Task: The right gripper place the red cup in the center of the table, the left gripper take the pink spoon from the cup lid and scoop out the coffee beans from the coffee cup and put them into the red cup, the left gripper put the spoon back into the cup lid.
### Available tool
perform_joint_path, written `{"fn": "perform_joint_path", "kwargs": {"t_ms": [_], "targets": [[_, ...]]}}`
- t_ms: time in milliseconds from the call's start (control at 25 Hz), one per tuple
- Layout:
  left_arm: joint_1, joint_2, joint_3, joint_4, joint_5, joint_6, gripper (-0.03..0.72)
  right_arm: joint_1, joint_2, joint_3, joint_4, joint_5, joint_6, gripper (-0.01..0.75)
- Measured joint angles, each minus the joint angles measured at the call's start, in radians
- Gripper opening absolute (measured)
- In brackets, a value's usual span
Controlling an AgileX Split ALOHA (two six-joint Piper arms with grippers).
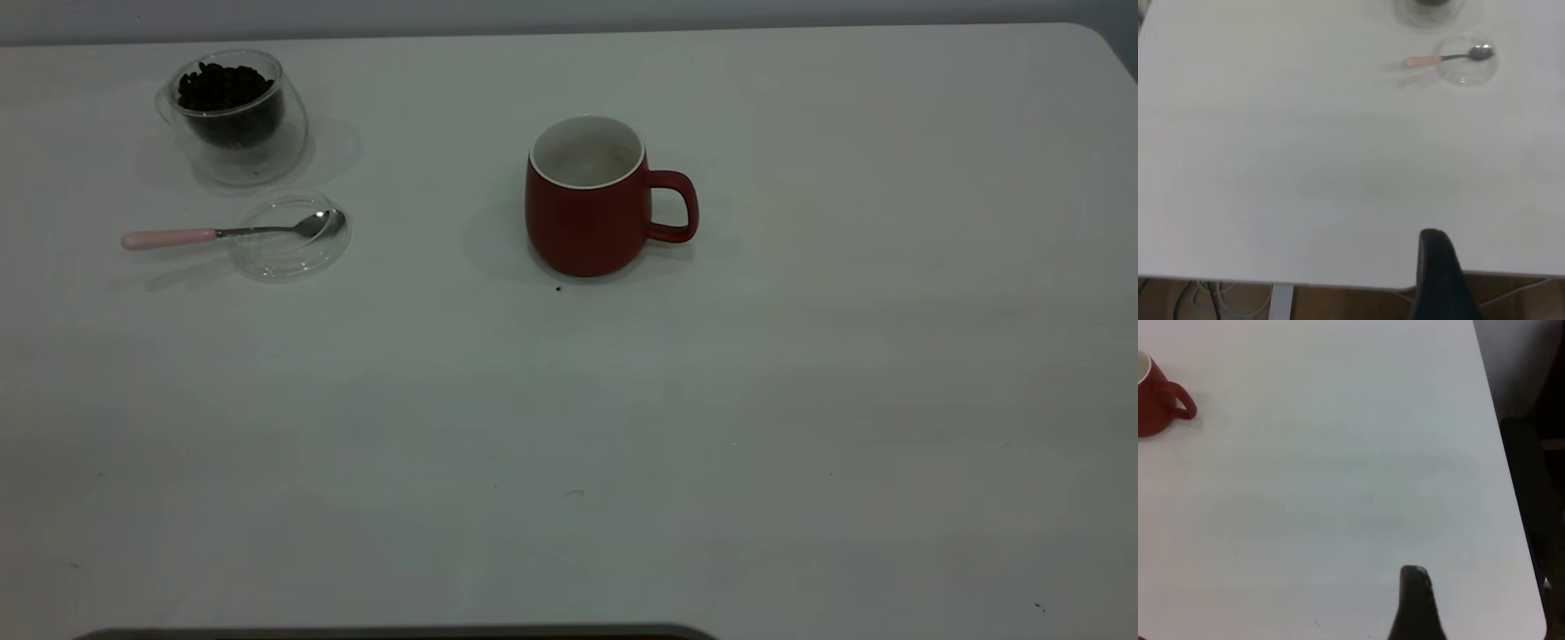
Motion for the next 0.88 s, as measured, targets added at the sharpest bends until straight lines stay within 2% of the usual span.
{"fn": "perform_joint_path", "kwargs": {"t_ms": [880], "targets": [[-0.028, 0.0, 0.0, 0.005, 0.0, -0.001, 0.505, 0.0, 0.0, 0.0, 0.0, 0.0, 0.0, 0.588]]}}
